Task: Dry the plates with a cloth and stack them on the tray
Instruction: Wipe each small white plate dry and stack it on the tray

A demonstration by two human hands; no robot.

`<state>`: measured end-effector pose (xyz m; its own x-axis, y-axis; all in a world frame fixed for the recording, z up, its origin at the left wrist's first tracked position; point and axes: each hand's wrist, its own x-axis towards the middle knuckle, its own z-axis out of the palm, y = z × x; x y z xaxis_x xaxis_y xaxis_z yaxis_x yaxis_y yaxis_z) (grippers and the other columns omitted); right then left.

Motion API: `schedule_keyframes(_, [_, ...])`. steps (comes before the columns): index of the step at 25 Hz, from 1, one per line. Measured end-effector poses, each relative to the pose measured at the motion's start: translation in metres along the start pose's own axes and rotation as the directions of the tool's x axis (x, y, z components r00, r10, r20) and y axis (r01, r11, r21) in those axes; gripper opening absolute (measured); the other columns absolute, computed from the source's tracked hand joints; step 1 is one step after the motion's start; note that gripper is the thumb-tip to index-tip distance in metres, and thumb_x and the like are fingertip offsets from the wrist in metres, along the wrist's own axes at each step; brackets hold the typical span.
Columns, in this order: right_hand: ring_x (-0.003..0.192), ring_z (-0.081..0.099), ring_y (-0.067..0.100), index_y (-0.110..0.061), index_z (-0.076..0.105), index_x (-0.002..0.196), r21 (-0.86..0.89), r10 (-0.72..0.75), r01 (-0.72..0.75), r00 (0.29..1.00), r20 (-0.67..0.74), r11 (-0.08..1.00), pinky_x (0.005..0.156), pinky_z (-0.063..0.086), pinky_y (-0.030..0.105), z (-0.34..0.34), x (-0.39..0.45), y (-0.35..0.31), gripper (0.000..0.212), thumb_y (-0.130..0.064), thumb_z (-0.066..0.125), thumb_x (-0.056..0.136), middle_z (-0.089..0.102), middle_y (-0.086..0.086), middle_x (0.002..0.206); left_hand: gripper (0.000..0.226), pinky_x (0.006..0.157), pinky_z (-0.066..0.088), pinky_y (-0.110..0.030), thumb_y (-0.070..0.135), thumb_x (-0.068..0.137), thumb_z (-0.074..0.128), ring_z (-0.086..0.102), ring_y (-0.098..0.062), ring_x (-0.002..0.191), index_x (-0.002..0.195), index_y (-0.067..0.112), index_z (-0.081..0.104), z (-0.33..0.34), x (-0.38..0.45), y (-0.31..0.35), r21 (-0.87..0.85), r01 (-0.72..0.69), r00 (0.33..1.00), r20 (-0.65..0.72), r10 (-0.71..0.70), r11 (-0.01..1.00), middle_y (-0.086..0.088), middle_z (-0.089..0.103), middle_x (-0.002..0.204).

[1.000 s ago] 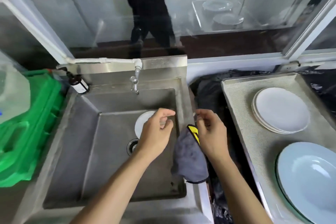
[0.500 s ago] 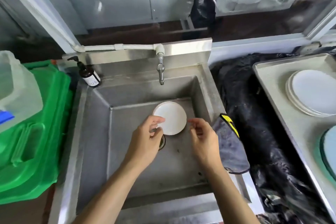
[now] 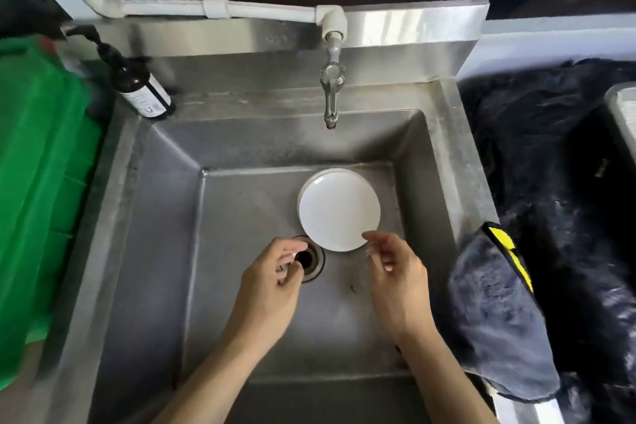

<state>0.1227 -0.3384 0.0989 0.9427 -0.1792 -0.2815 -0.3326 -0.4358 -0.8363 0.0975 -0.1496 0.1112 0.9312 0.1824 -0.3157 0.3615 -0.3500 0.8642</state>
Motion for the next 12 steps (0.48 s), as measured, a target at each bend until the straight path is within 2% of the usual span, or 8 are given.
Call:
schedule_keyframes(3, [0.086,0.062,0.004,-0.030,0.071,0.112,-0.025,0.041,-0.040,0.999,0.028,0.999,0.075,0.048,0.015,0.017,0.036,0.028,0.024,-0.015,0.057,0.099,0.069,-0.007,0.099,0.036,0.080,0.045,-0.004,0.002,0.095,0.058,0.062,0.009,0.105,0.101,0.037,0.065,0.018,0.033,-0.029,0.002,0.034,0.999,-0.037,-0.034,0.999,0.021,0.069,0.107])
schedule_keyframes(4, [0.087,0.062,0.003,-0.030,0.070,0.112,-0.037,0.058,-0.057,0.998,0.032,0.998,0.073,0.047,0.013,0.022,0.048,0.040,0.025,-0.015,0.056,0.099,0.069,-0.008,0.099,0.038,0.082,0.046,-0.005,0.002,0.095,0.058,0.063,0.009,0.105,0.100,0.039,0.064,0.025,0.044,-0.040,0.005,0.039,0.998,-0.045,-0.039,0.999,0.021,0.069,0.107])
schedule_keyframes(6, [0.088,0.064,0.007,-0.028,0.069,0.114,-0.052,0.092,-0.091,0.995,0.030,0.995,0.075,0.050,0.021,0.031,0.069,0.058,0.026,-0.014,0.054,0.099,0.069,-0.007,0.098,0.040,0.086,0.047,-0.007,0.001,0.094,0.058,0.061,0.011,0.106,0.100,0.041,0.063,0.036,0.063,-0.058,0.012,0.055,0.996,-0.067,-0.054,0.998,0.022,0.069,0.108])
schedule_keyframes(8, [0.089,0.064,0.009,-0.027,0.068,0.117,-0.046,0.116,-0.116,0.993,0.009,0.992,0.079,0.053,0.031,0.042,0.090,0.075,0.027,-0.013,0.053,0.099,0.068,-0.008,0.097,0.040,0.084,0.045,-0.003,0.002,0.093,0.057,0.058,0.016,0.105,0.102,0.040,0.063,0.044,0.081,-0.077,0.021,0.068,0.994,-0.082,-0.066,0.997,0.024,0.068,0.108])
schedule_keyframes(10, [0.092,0.063,0.009,-0.025,0.066,0.123,-0.025,0.132,-0.133,0.991,-0.019,0.991,0.082,0.050,0.030,0.055,0.111,0.091,0.031,-0.011,0.053,0.098,0.064,-0.012,0.099,0.040,0.079,0.041,0.002,0.004,0.093,0.056,0.056,0.020,0.104,0.106,0.041,0.062,0.054,0.100,-0.096,0.040,0.100,0.992,-0.083,-0.097,0.994,0.026,0.064,0.111])
schedule_keyframes(12, [0.100,0.059,0.010,-0.024,0.062,0.132,0.029,0.178,-0.176,0.982,-0.069,0.984,0.086,0.044,0.027,0.066,0.128,0.103,0.038,-0.009,0.053,0.098,0.059,-0.010,0.112,0.042,0.075,0.040,0.003,0.007,0.094,0.054,0.055,0.021,0.103,0.113,0.044,0.059,0.063,0.118,-0.110,0.055,0.141,0.988,-0.065,-0.137,0.988,0.026,0.059,0.115])
